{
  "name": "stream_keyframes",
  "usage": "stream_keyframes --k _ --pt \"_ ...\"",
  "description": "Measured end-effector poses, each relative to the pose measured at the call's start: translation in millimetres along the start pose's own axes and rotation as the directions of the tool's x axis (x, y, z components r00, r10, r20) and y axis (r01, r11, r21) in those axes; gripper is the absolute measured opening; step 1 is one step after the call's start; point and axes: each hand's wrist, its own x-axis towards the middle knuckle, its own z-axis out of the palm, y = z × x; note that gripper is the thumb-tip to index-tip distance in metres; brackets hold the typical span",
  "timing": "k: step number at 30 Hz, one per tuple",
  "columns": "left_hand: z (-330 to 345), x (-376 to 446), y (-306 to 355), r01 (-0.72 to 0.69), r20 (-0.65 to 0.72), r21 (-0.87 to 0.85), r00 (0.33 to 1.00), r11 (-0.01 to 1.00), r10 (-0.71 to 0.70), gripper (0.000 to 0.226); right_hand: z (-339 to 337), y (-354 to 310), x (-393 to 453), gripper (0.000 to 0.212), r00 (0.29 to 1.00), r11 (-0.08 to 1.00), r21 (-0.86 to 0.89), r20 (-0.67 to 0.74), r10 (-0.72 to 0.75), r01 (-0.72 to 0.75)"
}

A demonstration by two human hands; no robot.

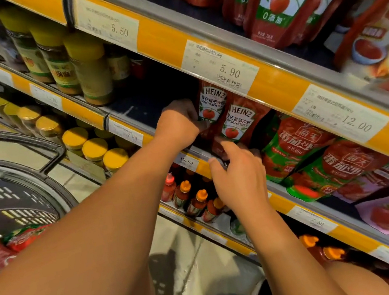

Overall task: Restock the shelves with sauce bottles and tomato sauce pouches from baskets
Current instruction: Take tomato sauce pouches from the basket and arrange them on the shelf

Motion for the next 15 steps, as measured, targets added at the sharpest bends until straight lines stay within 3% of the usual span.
stream_keyframes --k 4,9,15 --pt "7.2 6.2 -1.3 -0.008 -0.007 0.003 1.000 1.000 0.008 0.030 3.3 5.2 5.4 0.055 0.999 0.998 0.044 -0.003 0.050 -0.050" --pt "17.7 12.1 0.4 -0.008 -0.027 -0.012 1.000 1.000 0.008 0.030 7.7 11.0 9.0 0.042 0.993 0.989 0.093 0.021 0.115 -0.116" --pt "27.5 11.5 4.2 -0.006 -0.081 -0.017 0.997 1.000 0.005 0.032 3.9 10.4 12.4 0.050 0.992 0.990 0.072 0.058 0.114 -0.118"
